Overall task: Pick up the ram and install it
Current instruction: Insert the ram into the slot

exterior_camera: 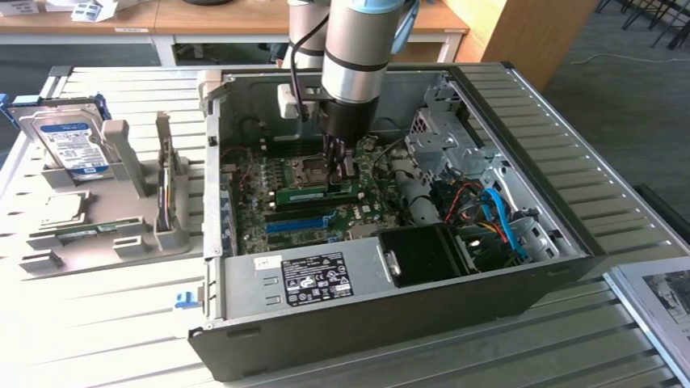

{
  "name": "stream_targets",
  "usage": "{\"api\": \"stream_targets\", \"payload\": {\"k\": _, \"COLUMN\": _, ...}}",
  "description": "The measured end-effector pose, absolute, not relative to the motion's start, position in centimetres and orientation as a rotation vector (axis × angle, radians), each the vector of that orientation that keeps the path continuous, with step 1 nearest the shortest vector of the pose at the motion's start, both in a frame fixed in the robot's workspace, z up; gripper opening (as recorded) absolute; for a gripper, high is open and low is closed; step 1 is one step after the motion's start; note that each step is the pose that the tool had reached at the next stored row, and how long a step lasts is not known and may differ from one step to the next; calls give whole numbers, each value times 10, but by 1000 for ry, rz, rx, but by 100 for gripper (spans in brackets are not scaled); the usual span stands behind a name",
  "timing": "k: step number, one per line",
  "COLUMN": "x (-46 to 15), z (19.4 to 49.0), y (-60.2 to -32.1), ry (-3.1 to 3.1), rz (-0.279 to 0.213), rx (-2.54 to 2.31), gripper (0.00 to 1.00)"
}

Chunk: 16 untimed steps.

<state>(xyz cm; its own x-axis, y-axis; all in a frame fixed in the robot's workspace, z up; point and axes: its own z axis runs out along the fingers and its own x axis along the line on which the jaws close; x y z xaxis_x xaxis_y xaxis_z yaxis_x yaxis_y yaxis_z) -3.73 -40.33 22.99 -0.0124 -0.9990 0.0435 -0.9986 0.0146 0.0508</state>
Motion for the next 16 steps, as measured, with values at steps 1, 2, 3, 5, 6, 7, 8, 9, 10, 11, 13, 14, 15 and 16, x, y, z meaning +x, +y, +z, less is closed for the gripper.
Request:
{"api": "stream_targets", "payload": {"k": 1, "x": -37, "z": 230, "y": -403, "ry": -2189, "rz": -9, "rx": 2159, "gripper": 12}}
{"api": "stream_targets", "payload": {"k": 2, "x": -37, "z": 230, "y": -403, "ry": -2189, "rz": -9, "rx": 2160, "gripper": 12}}
{"api": "stream_targets", "payload": {"k": 3, "x": -37, "z": 230, "y": -403, "ry": -2189, "rz": -9, "rx": 2159, "gripper": 12}}
{"api": "stream_targets", "payload": {"k": 5, "x": -37, "z": 230, "y": -403, "ry": -2189, "rz": -9, "rx": 2159, "gripper": 12}}
{"api": "stream_targets", "payload": {"k": 6, "x": -37, "z": 230, "y": -403, "ry": -2189, "rz": -9, "rx": 2159, "gripper": 12}}
{"api": "stream_targets", "payload": {"k": 7, "x": -37, "z": 230, "y": -403, "ry": -2189, "rz": -9, "rx": 2159, "gripper": 12}}
{"api": "stream_targets", "payload": {"k": 8, "x": -37, "z": 229, "y": -403, "ry": -2189, "rz": -9, "rx": 2160, "gripper": 12}}
{"api": "stream_targets", "payload": {"k": 9, "x": -37, "z": 229, "y": -403, "ry": -2189, "rz": -9, "rx": 2160, "gripper": 12}}
{"api": "stream_targets", "payload": {"k": 10, "x": -37, "z": 229, "y": -403, "ry": -2189, "rz": -9, "rx": 2160, "gripper": 12}}
{"api": "stream_targets", "payload": {"k": 11, "x": -37, "z": 229, "y": -403, "ry": -2189, "rz": -9, "rx": 2160, "gripper": 12}}
{"api": "stream_targets", "payload": {"k": 13, "x": -37, "z": 229, "y": -403, "ry": -2189, "rz": -9, "rx": 2159, "gripper": 12}}
{"api": "stream_targets", "payload": {"k": 14, "x": -37, "z": 229, "y": -403, "ry": -2189, "rz": -9, "rx": 2159, "gripper": 12}}
{"api": "stream_targets", "payload": {"k": 15, "x": -37, "z": 228, "y": -403, "ry": -2189, "rz": -9, "rx": 2160, "gripper": 12}}
{"api": "stream_targets", "payload": {"k": 16, "x": -37, "z": 228, "y": -403, "ry": -2189, "rz": -9, "rx": 2159, "gripper": 12}}
